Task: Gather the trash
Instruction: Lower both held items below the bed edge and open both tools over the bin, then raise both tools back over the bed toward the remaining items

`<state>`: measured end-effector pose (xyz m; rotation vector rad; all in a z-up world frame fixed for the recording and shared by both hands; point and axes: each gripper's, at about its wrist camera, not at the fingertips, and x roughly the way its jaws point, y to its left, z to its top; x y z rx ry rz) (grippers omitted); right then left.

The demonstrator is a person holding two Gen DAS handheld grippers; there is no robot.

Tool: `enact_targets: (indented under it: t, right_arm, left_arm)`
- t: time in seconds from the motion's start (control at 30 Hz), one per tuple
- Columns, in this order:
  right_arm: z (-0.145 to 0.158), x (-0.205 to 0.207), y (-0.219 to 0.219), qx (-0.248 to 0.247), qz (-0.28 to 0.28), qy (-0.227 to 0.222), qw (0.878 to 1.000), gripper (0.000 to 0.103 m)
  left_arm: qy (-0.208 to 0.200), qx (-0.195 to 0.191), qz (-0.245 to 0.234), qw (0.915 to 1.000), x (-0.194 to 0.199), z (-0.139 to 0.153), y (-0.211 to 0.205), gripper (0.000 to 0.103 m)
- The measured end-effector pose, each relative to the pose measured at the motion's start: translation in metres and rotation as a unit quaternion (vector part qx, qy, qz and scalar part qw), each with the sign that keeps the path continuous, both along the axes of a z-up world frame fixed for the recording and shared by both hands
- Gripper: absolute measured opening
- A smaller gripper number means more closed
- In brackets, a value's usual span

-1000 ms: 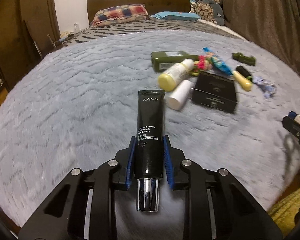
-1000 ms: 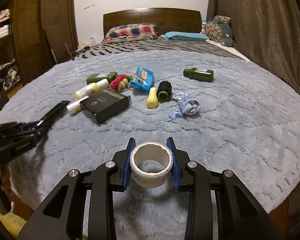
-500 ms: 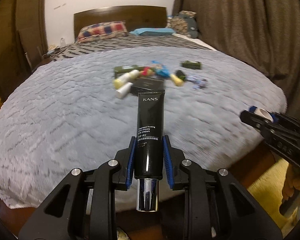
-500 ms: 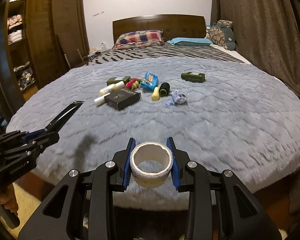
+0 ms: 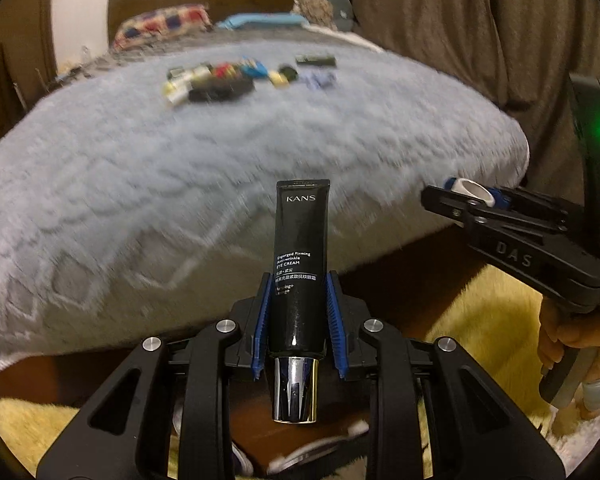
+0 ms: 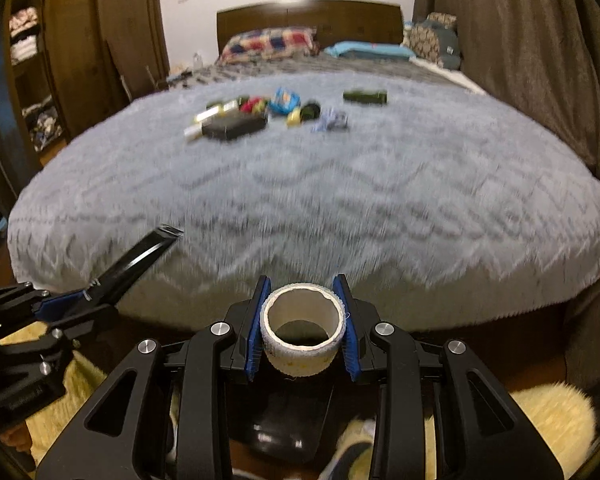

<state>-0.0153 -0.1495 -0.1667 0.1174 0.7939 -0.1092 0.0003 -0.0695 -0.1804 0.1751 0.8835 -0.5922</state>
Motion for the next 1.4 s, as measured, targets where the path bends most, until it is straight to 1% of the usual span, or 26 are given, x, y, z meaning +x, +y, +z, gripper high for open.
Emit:
enact_targets:
  t: [0.1,0.2,0.27,0.4,0.5,0.7,0.87,0.97,1.1,1.17,1.23,1.3,1.4]
  right_arm:
    - [-0.016,-0.002,0.009,0.005,0.009,0.026,1.000,0.033]
    - [-0.036,0.002,0.010,0.030,0.018,0.055,0.998,0.033]
    - [-0.051,0.005,0.009,0.048,0.018,0.076,0.996,0.033]
    - [-0.084,0.015,0.006,0.065,0.010,0.122,0.990,0.033]
    - [-0.106,0.021,0.007,0.069,0.013,0.153,0.986,0.033]
    - [-0.148,0.029,0.009,0.083,0.020,0.208,0.974,0.033]
    - [-0.169,0.034,0.005,0.094,0.013,0.231,0.968,0.033]
    - [-0.179,0.037,0.004,0.102,0.010,0.238,0.966,0.033]
    - [-0.184,0.042,0.001,0.108,0.009,0.242,0.964,0.035]
    - [-0.185,0.043,-0.002,0.108,0.004,0.242,0.964,0.037]
    - [-0.180,0.048,-0.008,0.108,0.000,0.240,0.965,0.051]
    - [-0.173,0.050,-0.010,0.111,-0.005,0.234,0.966,0.057]
    - [-0.159,0.049,-0.015,0.104,-0.012,0.219,0.970,0.057]
  left_arm:
    - [0.030,0.005,-0.010,0.9995,-0.001,-0.018,-0.004,0.024]
    - [0.060,0.014,-0.016,0.9980,0.002,-0.039,-0.009,0.024]
    - [0.082,0.020,-0.015,0.9964,0.006,-0.054,-0.011,0.024]
    - [0.119,0.037,-0.012,0.9922,0.018,-0.084,-0.015,0.024]
    - [0.142,0.056,-0.017,0.9882,0.025,-0.110,-0.021,0.024]
    - [0.205,0.065,-0.023,0.9764,0.037,-0.151,-0.030,0.025]
    - [0.221,0.075,-0.029,0.9721,0.044,-0.165,-0.035,0.025]
    - [0.228,0.081,-0.034,0.9696,0.052,-0.175,-0.043,0.025]
    - [0.233,0.088,-0.036,0.9677,0.052,-0.184,-0.054,0.025]
    - [0.231,0.088,-0.034,0.9685,0.055,-0.185,-0.060,0.033]
    - [0.222,0.089,-0.029,0.9707,0.057,-0.181,-0.060,0.047]
    - [0.213,0.089,-0.023,0.9726,0.057,-0.178,-0.059,0.050]
    - [0.196,0.093,-0.009,0.9761,0.058,-0.169,-0.056,0.053]
